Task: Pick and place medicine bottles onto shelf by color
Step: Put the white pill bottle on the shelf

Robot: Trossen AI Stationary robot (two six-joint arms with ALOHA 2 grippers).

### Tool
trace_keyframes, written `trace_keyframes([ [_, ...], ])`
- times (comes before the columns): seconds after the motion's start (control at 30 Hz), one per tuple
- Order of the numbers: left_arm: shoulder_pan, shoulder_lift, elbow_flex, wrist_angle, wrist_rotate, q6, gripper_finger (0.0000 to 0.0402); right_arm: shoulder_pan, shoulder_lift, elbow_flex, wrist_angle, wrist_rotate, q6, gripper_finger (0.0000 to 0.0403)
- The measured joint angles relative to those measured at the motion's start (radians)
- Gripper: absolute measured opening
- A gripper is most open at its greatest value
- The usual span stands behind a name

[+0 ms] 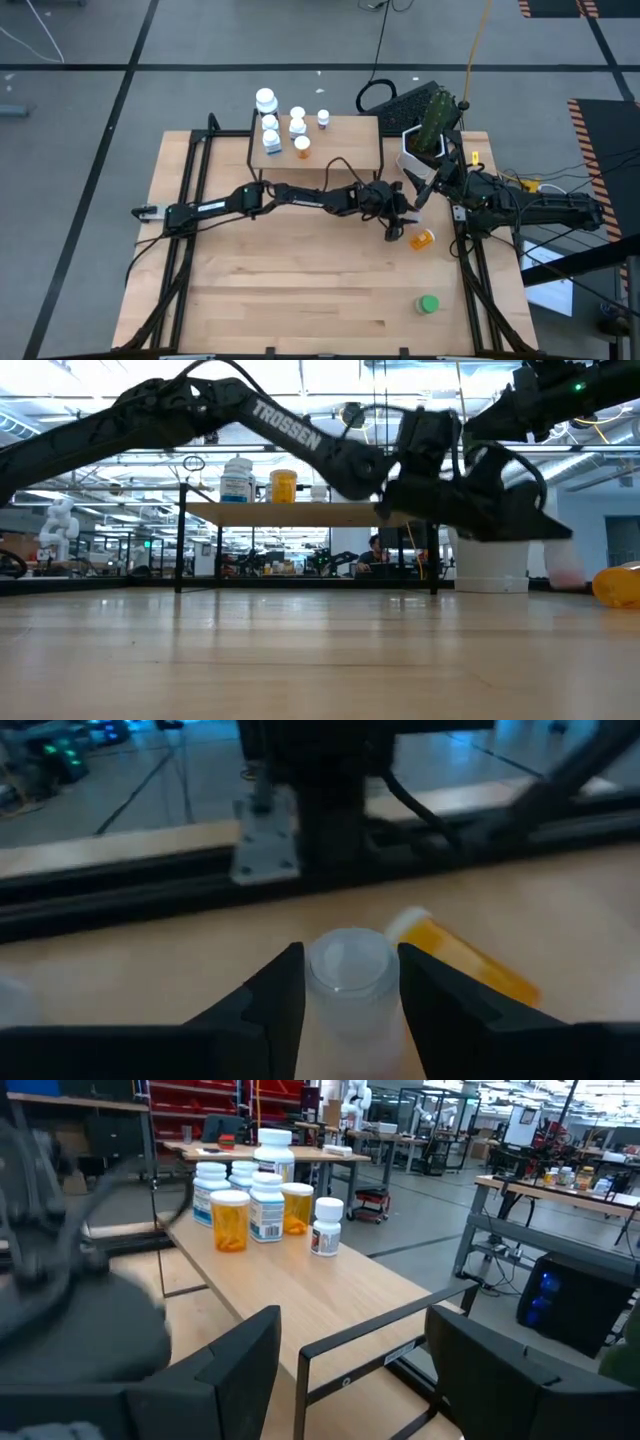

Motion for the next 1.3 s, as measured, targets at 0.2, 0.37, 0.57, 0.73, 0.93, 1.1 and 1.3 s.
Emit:
trace_keyframes([
  [0.2, 0.015, -0.091, 0.000, -0.153, -0.027, -0.001, 0.0146, 0.000, -0.007, 0.000, -0.003, 0.001, -0.021, 0.0242],
  [0.37, 0.032, -0.185, 0.000, -0.268, -0.034, 0.005, 0.0138, 0.000, -0.034, 0.000, -0.002, 0.000, -0.047, 0.0242],
  [0.57, 0.059, -0.262, 0.000, -0.377, -0.103, 0.020, 0.0151, 0.000, -0.075, 0.000, -0.003, 0.000, -0.086, 0.0242],
  [0.73, 0.070, -0.316, 0.000, -0.471, -0.166, 0.049, 0.0147, 0.000, -0.101, 0.000, -0.023, 0.000, -0.102, 0.0242],
  [0.93, 0.074, -0.358, 0.000, -0.534, -0.216, 0.052, 0.0140, 0.000, -0.116, 0.000, -0.057, 0.003, -0.110, 0.0242],
  [1.1, 0.080, -0.386, -0.003, -0.569, -0.266, 0.033, 0.0150, 0.000, -0.117, -0.001, -0.070, 0.004, -0.109, 0.0242],
  [1.3, 0.091, -0.422, -0.004, -0.638, -0.337, 0.007, 0.0145, 0.000, -0.121, -0.001, -0.083, 0.004, -0.107, 0.0242],
])
